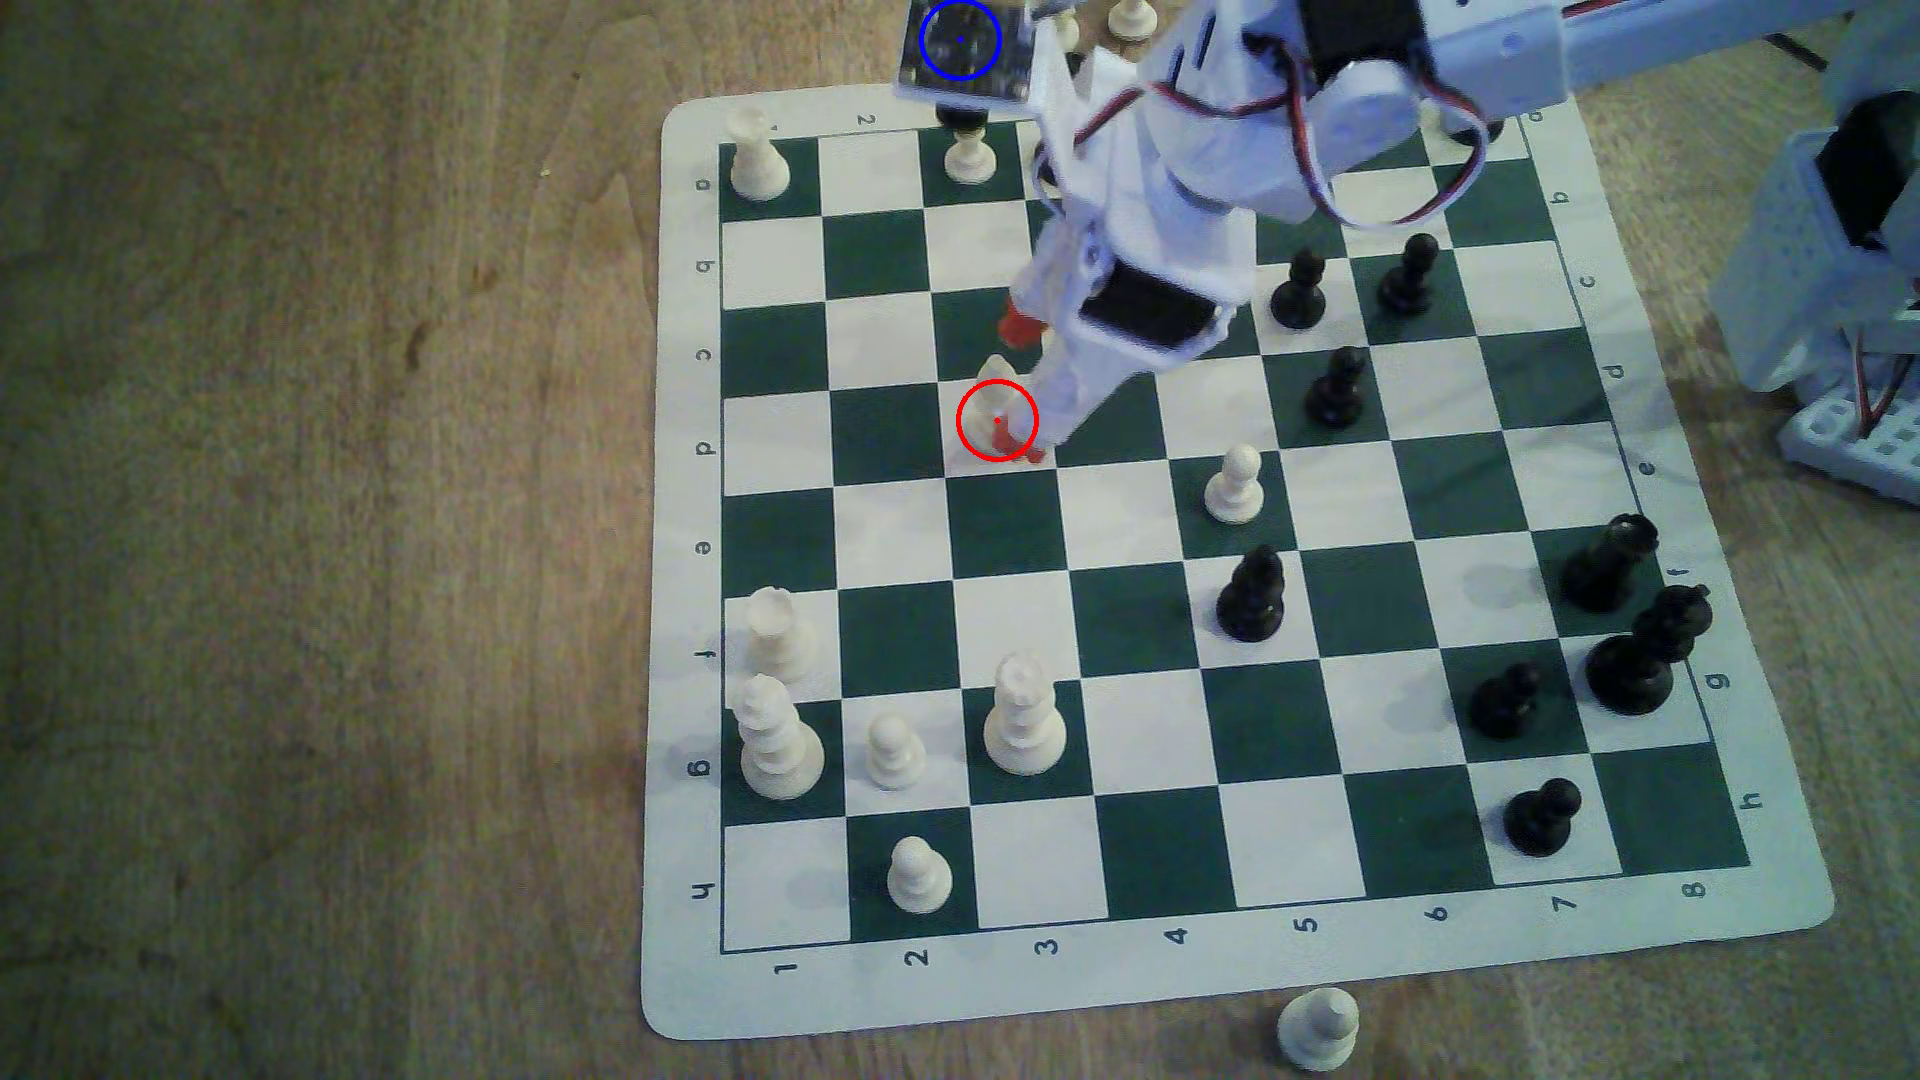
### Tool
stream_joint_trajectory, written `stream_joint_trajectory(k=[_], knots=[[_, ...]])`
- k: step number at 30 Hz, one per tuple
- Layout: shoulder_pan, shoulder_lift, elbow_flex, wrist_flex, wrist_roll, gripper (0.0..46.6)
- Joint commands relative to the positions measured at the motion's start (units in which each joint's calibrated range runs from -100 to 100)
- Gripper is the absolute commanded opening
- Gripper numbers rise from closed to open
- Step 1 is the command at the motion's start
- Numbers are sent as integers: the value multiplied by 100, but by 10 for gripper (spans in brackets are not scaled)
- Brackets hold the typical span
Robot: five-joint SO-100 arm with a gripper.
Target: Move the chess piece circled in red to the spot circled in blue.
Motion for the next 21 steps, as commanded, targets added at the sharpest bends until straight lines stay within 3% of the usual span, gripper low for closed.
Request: stream_joint_trajectory(k=[1, 21], knots=[[40, -69, -433, 14, 24, 213], [204, 517, -932, -207, -34, 191]])
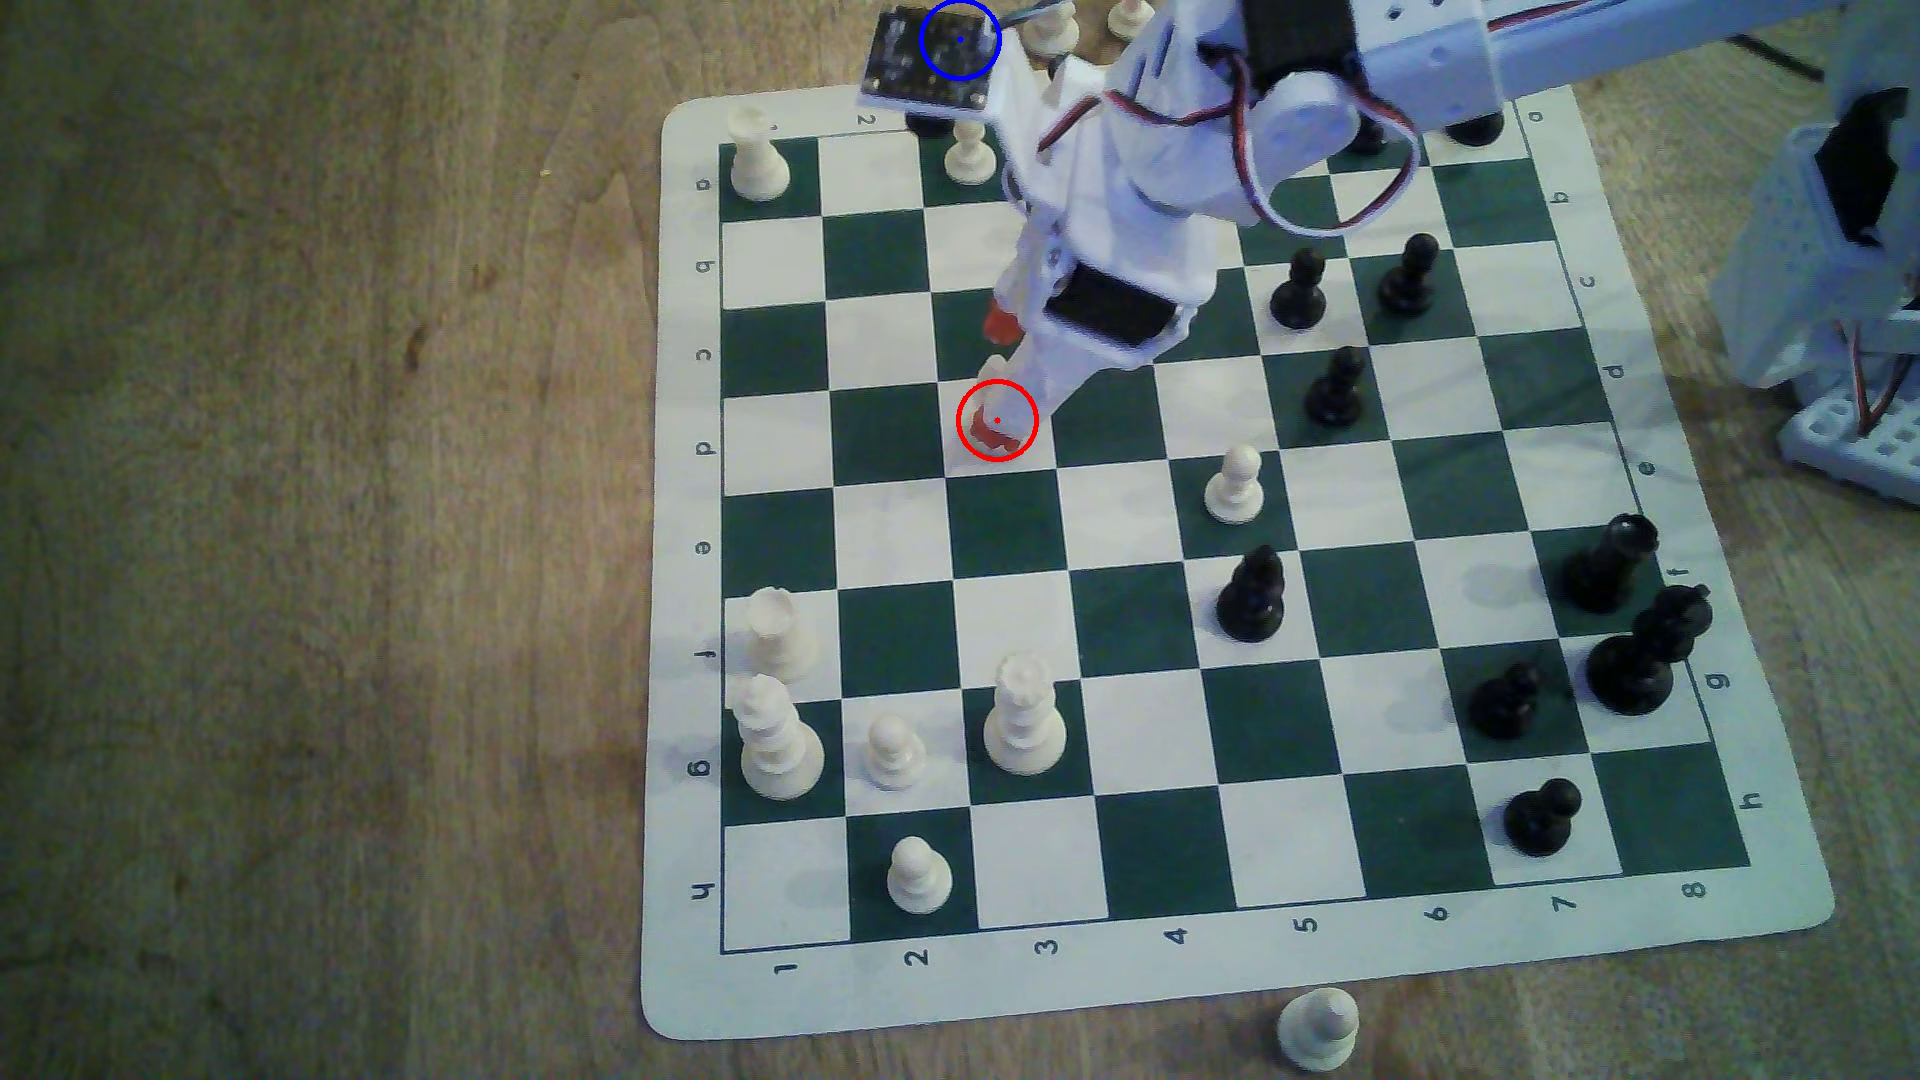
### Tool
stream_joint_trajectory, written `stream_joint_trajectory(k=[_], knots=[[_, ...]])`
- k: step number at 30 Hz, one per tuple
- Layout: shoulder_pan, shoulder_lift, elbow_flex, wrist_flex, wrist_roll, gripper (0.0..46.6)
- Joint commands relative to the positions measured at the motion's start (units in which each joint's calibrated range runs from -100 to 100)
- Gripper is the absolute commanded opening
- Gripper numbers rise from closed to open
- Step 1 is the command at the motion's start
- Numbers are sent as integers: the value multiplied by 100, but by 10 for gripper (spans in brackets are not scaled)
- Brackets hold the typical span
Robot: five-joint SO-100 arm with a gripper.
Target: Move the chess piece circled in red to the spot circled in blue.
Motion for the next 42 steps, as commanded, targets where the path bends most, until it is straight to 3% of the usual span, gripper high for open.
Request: stream_joint_trajectory(k=[1, 17, 27, 36, 37, 38, 40, 42], knots=[[4, -103, -489, -128, -34, 189], [-59, 84, -689, 3, -88, 147], [-145, 16, -662, 3, -112, 3], [-176, 67, -689, 12, -117, 5], [-184, 75, -698, 12, -132, 25], [-184, 101, -698, -21, -176, 89], [-176, 118, -698, -38, -186, 152], [-168, 118, -689, -46, -186, 171]])
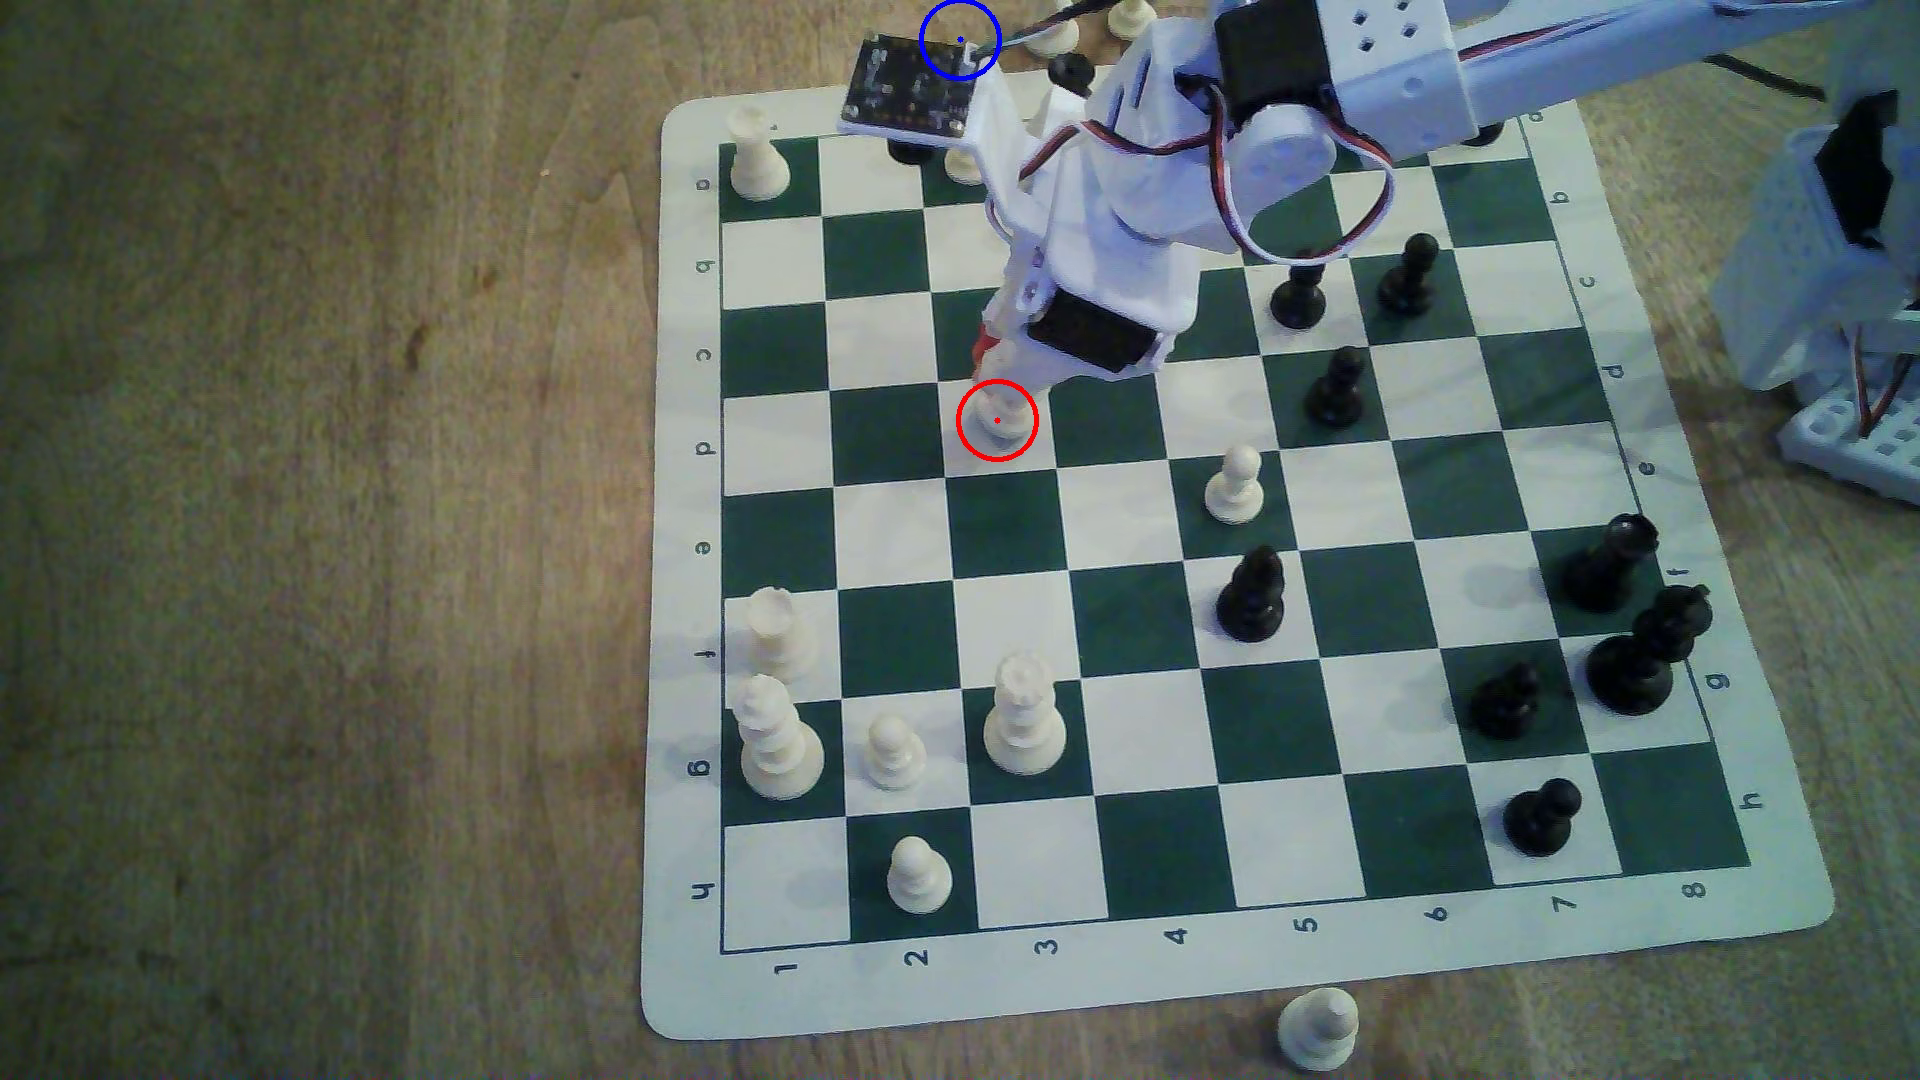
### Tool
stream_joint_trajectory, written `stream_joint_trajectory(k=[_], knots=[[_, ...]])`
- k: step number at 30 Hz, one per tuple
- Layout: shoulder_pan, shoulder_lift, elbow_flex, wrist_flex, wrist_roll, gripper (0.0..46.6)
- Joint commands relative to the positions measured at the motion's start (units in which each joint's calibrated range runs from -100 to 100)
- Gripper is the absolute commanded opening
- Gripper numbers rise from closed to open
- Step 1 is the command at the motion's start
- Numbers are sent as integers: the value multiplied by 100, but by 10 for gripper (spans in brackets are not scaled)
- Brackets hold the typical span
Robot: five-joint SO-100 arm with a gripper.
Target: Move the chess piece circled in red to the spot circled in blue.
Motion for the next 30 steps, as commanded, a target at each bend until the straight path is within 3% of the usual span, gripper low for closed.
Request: stream_joint_trajectory(k=[1, 17, 26, 30], knots=[[-72, -150, -454, -30, -15, 174], [-80, -354, -209, 191, 24, 153], [-104, -456, -146, 240, 24, 105], [-104, -456, -146, 265, 24, 57]])
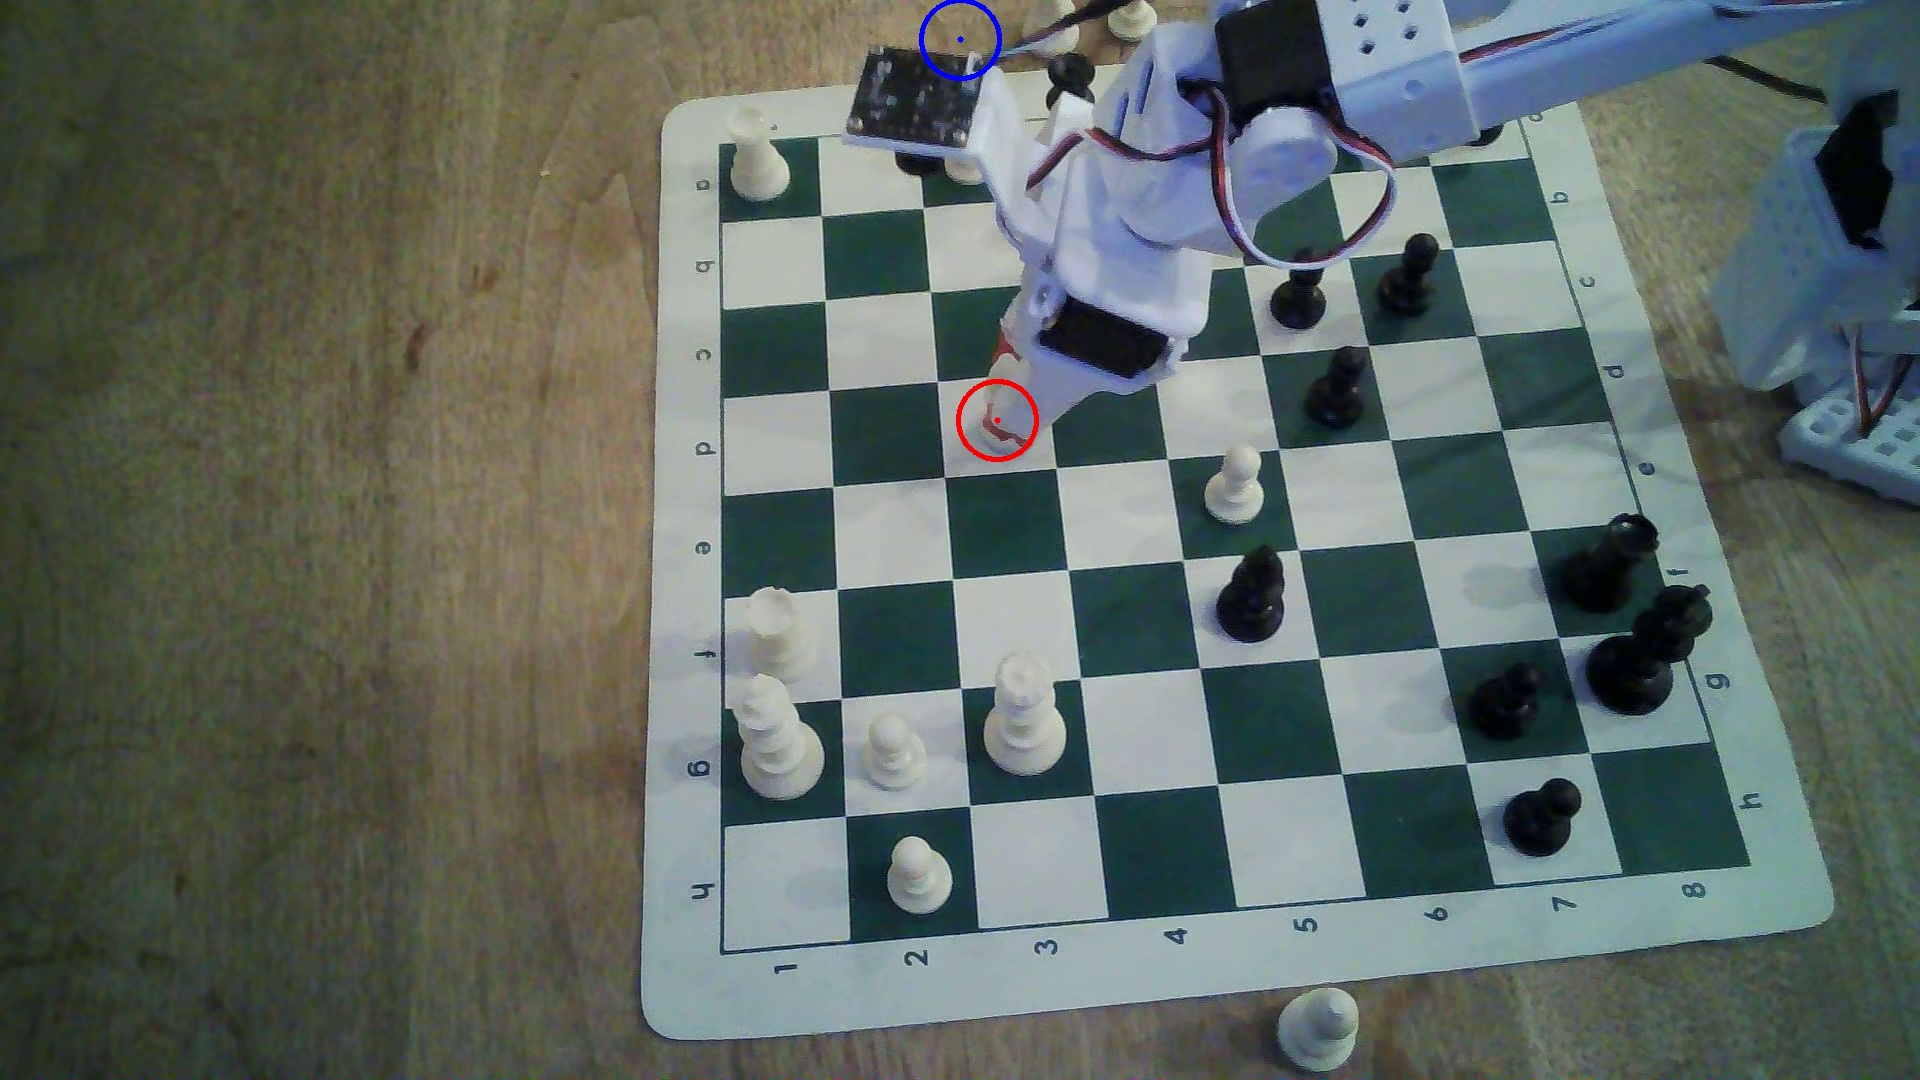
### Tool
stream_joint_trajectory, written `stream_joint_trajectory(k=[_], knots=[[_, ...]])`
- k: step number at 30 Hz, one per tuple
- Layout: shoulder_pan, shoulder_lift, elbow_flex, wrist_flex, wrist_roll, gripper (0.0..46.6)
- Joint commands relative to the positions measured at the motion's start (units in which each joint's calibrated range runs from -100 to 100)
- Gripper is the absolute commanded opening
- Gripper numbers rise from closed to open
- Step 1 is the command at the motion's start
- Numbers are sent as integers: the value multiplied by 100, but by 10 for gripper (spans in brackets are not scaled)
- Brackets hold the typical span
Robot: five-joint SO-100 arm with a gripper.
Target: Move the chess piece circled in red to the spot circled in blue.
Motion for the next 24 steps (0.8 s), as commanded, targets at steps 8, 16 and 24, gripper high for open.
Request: stream_joint_trajectory(k=[8, 16, 24], knots=[[-67, -490, -136, 51, 20, 3], [308, -1160, -1252, 837, 210, 3], [1427, -1093, -2330, 1009, 571, 3]])
